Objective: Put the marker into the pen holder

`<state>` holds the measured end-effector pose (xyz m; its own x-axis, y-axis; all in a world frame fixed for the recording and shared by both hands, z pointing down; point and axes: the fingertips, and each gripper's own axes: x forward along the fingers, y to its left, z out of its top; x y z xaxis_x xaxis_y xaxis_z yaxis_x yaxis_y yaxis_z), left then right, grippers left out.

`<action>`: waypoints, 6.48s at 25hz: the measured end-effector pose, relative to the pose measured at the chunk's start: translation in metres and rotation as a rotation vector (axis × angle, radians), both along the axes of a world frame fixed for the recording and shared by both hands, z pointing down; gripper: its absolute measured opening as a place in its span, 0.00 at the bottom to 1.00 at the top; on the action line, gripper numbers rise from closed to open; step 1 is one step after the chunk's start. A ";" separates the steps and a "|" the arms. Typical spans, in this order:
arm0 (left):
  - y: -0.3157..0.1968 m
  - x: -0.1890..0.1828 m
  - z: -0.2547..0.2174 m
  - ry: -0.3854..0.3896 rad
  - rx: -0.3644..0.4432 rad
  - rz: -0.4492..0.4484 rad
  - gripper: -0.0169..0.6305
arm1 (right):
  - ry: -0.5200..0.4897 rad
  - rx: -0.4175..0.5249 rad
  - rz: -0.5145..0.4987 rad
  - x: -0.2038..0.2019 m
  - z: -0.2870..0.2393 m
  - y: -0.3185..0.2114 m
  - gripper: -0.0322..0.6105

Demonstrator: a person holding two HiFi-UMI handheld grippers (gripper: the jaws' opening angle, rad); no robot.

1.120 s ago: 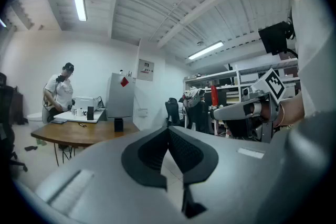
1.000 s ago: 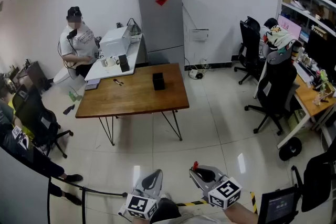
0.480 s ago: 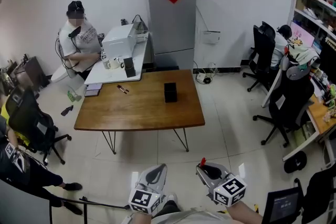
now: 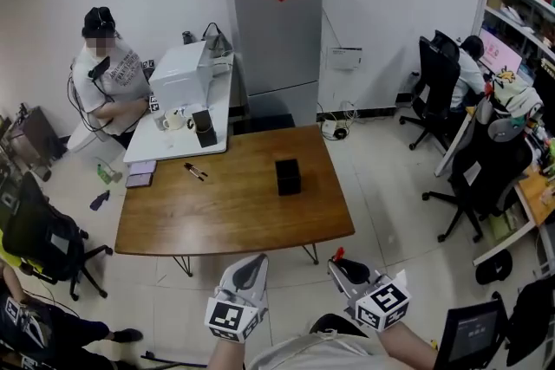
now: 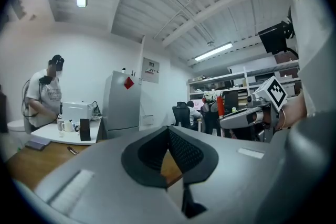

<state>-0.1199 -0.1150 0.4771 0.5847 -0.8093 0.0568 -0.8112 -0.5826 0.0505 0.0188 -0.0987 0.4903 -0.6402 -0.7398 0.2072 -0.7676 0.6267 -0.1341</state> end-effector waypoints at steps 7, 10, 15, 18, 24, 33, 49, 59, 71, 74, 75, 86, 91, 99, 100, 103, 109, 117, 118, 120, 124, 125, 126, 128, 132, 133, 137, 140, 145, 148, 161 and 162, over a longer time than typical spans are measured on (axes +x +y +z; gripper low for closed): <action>-0.076 0.001 0.028 0.000 -0.063 -0.031 0.05 | -0.033 -0.043 -0.049 -0.007 0.022 -0.095 0.11; -0.114 0.003 0.024 -0.012 -0.063 -0.066 0.05 | -0.041 -0.043 -0.087 -0.008 0.018 -0.139 0.11; -0.171 0.002 0.006 -0.025 -0.034 -0.119 0.05 | -0.021 -0.015 -0.134 -0.005 0.010 -0.199 0.11; -0.194 0.002 0.010 -0.012 -0.042 -0.122 0.05 | -0.018 -0.023 -0.136 -0.007 0.014 -0.224 0.11; -0.221 0.011 0.021 -0.067 -0.033 -0.043 0.05 | 0.059 0.005 -0.157 -0.022 0.025 -0.249 0.11; -0.260 -0.002 0.025 -0.100 -0.024 0.012 0.05 | 0.081 0.116 -0.147 -0.062 0.039 -0.329 0.11; -0.299 -0.016 0.035 -0.062 -0.068 0.015 0.05 | 0.159 -0.034 -0.040 -0.063 0.132 -0.402 0.11; -0.302 -0.019 0.041 -0.048 -0.101 0.012 0.05 | 0.175 -0.119 -0.022 -0.057 0.160 -0.403 0.32; -0.301 -0.016 0.034 -0.001 -0.094 0.022 0.05 | 0.053 0.061 0.005 -0.034 0.055 -0.369 0.19; -0.297 -0.015 0.029 0.001 -0.076 0.027 0.05 | 0.037 0.104 0.033 -0.023 0.032 -0.353 0.08; -0.295 -0.015 0.028 0.001 -0.072 0.029 0.05 | 0.029 0.118 0.042 -0.019 0.025 -0.347 0.05; -0.265 -0.018 0.022 0.027 -0.056 0.012 0.05 | 0.028 0.178 0.059 -0.006 0.010 -0.297 0.05; -0.254 -0.025 0.010 0.003 -0.034 -0.035 0.05 | 0.014 0.171 0.047 -0.014 0.008 -0.286 0.05; -0.231 -0.038 0.020 0.039 -0.053 -0.006 0.05 | 0.013 0.141 0.074 -0.024 0.018 -0.262 0.05; -0.226 -0.039 0.023 0.046 -0.067 0.001 0.05 | 0.020 0.138 0.081 -0.026 0.021 -0.255 0.05; -0.207 -0.041 0.040 0.043 -0.094 0.022 0.05 | 0.024 0.129 0.098 -0.029 0.029 -0.232 0.05; -0.169 -0.031 0.041 0.029 -0.076 0.012 0.05 | 0.006 0.118 0.093 -0.019 0.032 -0.190 0.05; -0.079 0.014 0.035 0.039 -0.037 -0.036 0.05 | -0.025 0.147 0.029 0.015 0.023 -0.083 0.05; -0.063 0.022 0.036 0.040 -0.035 -0.042 0.05 | -0.028 0.144 0.027 0.023 0.024 -0.068 0.05; -0.031 0.039 0.036 0.047 -0.039 -0.057 0.05 | -0.031 0.137 0.024 0.040 0.026 -0.041 0.05; 0.025 0.058 0.033 0.056 -0.039 -0.093 0.05 | -0.039 0.137 0.012 0.063 0.020 0.002 0.05; 0.036 0.061 0.031 0.058 -0.035 -0.101 0.05 | -0.041 0.140 0.008 0.066 0.017 0.010 0.05; 0.046 0.064 0.027 0.061 -0.031 -0.109 0.05 | -0.041 0.144 0.002 0.068 0.013 0.017 0.05; 0.061 0.066 0.017 0.062 -0.023 -0.123 0.05 | -0.040 0.153 -0.010 0.070 0.007 0.030 0.05; 0.075 0.062 0.011 0.065 -0.018 -0.133 0.05 | -0.044 0.173 -0.024 0.066 -0.002 0.046 0.05; 0.077 0.061 0.011 0.066 -0.012 -0.129 0.05 | -0.044 0.182 -0.026 0.065 -0.005 0.047 0.05; 0.079 0.057 0.002 0.063 0.000 -0.122 0.05 | -0.045 0.188 -0.020 0.061 -0.014 0.053 0.05; 0.082 0.050 -0.001 0.067 0.006 -0.119 0.05 | -0.043 0.179 -0.014 0.056 -0.014 0.060 0.05; 0.079 0.033 -0.016 0.064 0.060 -0.154 0.05 | -0.086 0.182 0.034 0.054 -0.034 0.055 0.05; 0.075 0.027 -0.020 0.071 0.068 -0.155 0.05 | -0.075 0.195 0.034 0.050 -0.038 0.054 0.05; 0.074 0.039 -0.014 0.054 0.049 -0.100 0.05 | -0.037 0.180 0.060 0.044 -0.034 0.049 0.05; 0.075 0.040 -0.015 0.053 0.049 -0.095 0.05 | -0.036 0.182 0.055 0.042 -0.034 0.049 0.05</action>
<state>-0.0798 -0.0405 0.4625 0.5066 -0.8621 -0.0135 -0.8597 -0.5063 0.0682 0.0611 -0.0493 0.4559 -0.6022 -0.7971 0.0450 -0.7983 0.6002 -0.0501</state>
